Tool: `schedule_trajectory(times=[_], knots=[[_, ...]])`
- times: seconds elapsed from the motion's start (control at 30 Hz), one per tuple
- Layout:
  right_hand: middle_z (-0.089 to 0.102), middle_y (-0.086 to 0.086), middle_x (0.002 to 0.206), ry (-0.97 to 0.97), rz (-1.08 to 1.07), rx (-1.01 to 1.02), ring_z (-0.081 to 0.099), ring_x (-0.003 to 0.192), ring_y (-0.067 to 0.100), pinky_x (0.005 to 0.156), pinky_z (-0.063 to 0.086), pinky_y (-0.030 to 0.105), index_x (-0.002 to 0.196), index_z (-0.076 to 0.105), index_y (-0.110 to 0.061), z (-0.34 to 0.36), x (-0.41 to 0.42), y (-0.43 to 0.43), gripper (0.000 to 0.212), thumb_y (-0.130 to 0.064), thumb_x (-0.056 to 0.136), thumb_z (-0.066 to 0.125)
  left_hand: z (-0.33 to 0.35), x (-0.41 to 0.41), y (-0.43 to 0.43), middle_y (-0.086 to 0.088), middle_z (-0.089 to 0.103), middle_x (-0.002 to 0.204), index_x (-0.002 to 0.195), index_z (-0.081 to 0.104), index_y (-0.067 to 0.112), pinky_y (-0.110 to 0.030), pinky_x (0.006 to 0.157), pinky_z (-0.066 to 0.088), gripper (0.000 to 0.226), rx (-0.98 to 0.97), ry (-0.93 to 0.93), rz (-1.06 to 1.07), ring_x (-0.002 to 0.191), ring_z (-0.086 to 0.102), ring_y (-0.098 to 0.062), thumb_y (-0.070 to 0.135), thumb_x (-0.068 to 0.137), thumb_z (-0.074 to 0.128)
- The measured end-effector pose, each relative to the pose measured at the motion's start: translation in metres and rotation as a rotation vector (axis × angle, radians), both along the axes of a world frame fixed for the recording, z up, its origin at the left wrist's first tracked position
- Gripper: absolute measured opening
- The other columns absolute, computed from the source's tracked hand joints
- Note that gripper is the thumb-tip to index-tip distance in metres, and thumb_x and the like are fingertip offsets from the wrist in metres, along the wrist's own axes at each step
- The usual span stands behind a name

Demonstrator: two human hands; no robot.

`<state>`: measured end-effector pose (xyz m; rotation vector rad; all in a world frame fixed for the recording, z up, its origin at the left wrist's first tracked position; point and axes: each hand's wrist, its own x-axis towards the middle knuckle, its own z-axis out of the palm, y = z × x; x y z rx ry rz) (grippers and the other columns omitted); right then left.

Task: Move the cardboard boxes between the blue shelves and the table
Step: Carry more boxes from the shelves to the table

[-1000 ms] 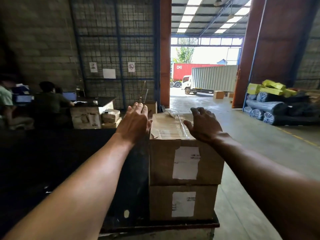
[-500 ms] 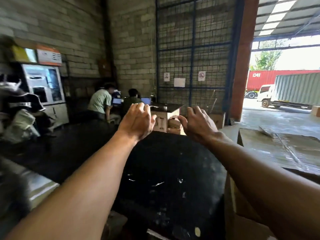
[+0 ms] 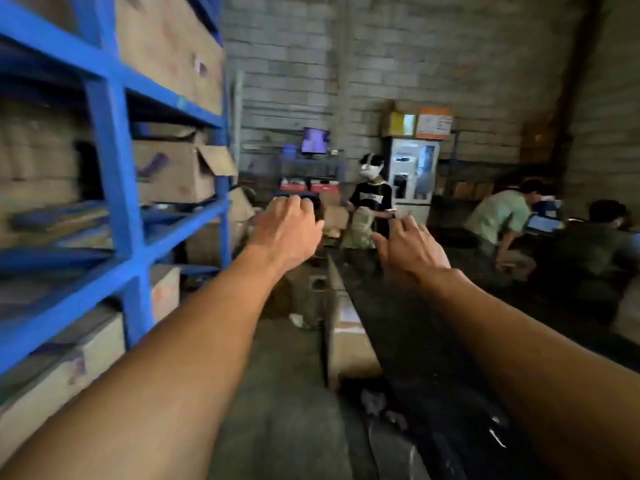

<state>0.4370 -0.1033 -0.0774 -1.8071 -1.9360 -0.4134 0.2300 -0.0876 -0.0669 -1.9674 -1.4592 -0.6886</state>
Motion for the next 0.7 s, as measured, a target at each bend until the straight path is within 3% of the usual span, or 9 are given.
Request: schedule_trajectory(times=[0.07, 0.17, 0.2, 0.27, 0.33, 0.37, 0.47, 0.6, 0.7], knots=[[0.051, 0.023, 0.126, 0.000, 0.154, 0.004, 0.049, 0.118, 0.043, 0.098, 0.041, 0.047, 0.121, 0.054, -0.003, -0.002, -0.031, 0.016, 0.051, -0.046, 0.100, 0.037, 0.006, -0.027, -0.020, -0.021, 0.061, 0.105, 0.109, 0.059, 0.000, -0.041, 0.086, 0.047, 0.041, -0.001, 0.037, 0.163, 0.099, 0.059, -0.036, 0.038, 0.093, 0.052], [0.053, 0.022, 0.126, 0.015, 0.366, 0.007, 0.046, 0.120, 0.042, 0.098, 0.040, 0.046, 0.124, 0.055, -0.005, -0.001, -0.082, 0.023, 0.052, -0.047, 0.100, 0.034, 0.017, -0.064, -0.069, -0.017, 0.062, 0.063, 0.070, 0.068, -0.001, -0.031, 0.051, 0.053, 0.037, 0.028, 0.218, 0.367, 0.058, 0.063, -0.032, 0.029, 0.060, 0.087], [0.054, 0.021, 0.126, 0.004, 0.431, 0.024, 0.046, 0.121, 0.041, 0.098, 0.041, 0.047, 0.125, 0.055, -0.007, -0.001, -0.101, 0.023, 0.059, -0.052, 0.099, 0.027, 0.020, -0.076, -0.089, -0.015, 0.061, 0.058, 0.064, 0.068, 0.000, -0.029, 0.048, 0.052, 0.037, 0.055, 0.247, 0.416, 0.054, 0.062, -0.031, 0.029, 0.057, 0.090], [0.055, 0.020, 0.123, -0.055, 0.553, 0.025, 0.048, 0.117, 0.042, 0.096, 0.043, 0.049, 0.124, 0.055, -0.010, 0.001, -0.141, 0.019, 0.067, -0.056, 0.094, 0.017, 0.027, -0.096, -0.127, -0.017, 0.067, 0.076, 0.080, 0.070, -0.001, -0.032, 0.064, 0.054, 0.038, 0.039, 0.280, 0.570, 0.071, 0.066, -0.031, 0.036, 0.074, 0.078], [0.055, 0.024, 0.120, -0.035, 0.689, 0.047, 0.050, 0.113, 0.044, 0.094, 0.044, 0.050, 0.122, 0.053, -0.004, 0.006, -0.182, 0.004, 0.056, -0.049, 0.098, 0.029, 0.036, -0.121, -0.159, -0.021, 0.064, 0.107, 0.111, 0.061, -0.002, -0.038, 0.092, 0.044, 0.044, 0.066, 0.201, 0.715, 0.102, 0.059, -0.034, 0.037, 0.096, 0.049], [0.055, 0.025, 0.118, -0.022, 0.761, 0.065, 0.051, 0.111, 0.045, 0.094, 0.043, 0.050, 0.120, 0.053, -0.002, 0.010, -0.201, -0.008, 0.053, -0.047, 0.099, 0.033, 0.042, -0.134, -0.176, -0.022, 0.062, 0.113, 0.116, 0.057, -0.002, -0.040, 0.097, 0.039, 0.045, 0.080, 0.154, 0.766, 0.107, 0.056, -0.035, 0.036, 0.099, 0.042], [0.056, 0.025, 0.117, 0.017, 0.946, 0.138, 0.052, 0.111, 0.044, 0.092, 0.042, 0.047, 0.119, 0.053, -0.003, 0.024, -0.250, -0.053, 0.051, -0.046, 0.100, 0.034, 0.061, -0.159, -0.239, -0.027, 0.062, 0.104, 0.108, 0.060, -0.006, -0.043, 0.089, 0.045, 0.041, 0.153, 0.142, 0.876, 0.098, 0.059, -0.041, 0.031, 0.096, 0.046], [0.054, 0.022, 0.126, 0.026, 1.182, 0.199, 0.047, 0.118, 0.040, 0.097, 0.037, 0.044, 0.125, 0.051, -0.002, 0.040, -0.298, -0.117, 0.047, -0.040, 0.103, 0.035, 0.087, -0.171, -0.320, -0.028, 0.059, 0.105, 0.107, 0.058, -0.006, -0.046, 0.086, 0.041, 0.038, 0.255, 0.166, 1.024, 0.097, 0.054, -0.042, 0.030, 0.097, 0.048], [0.049, 0.017, 0.133, 0.114, 1.330, 0.187, 0.045, 0.122, 0.037, 0.099, 0.037, 0.044, 0.133, 0.048, -0.006, 0.052, -0.323, -0.168, 0.052, -0.046, 0.102, 0.033, 0.100, -0.176, -0.375, -0.023, 0.056, 0.112, 0.115, 0.054, 0.000, -0.042, 0.090, 0.040, 0.041, 0.260, 0.172, 1.163, 0.105, 0.051, -0.036, 0.036, 0.099, 0.042]])
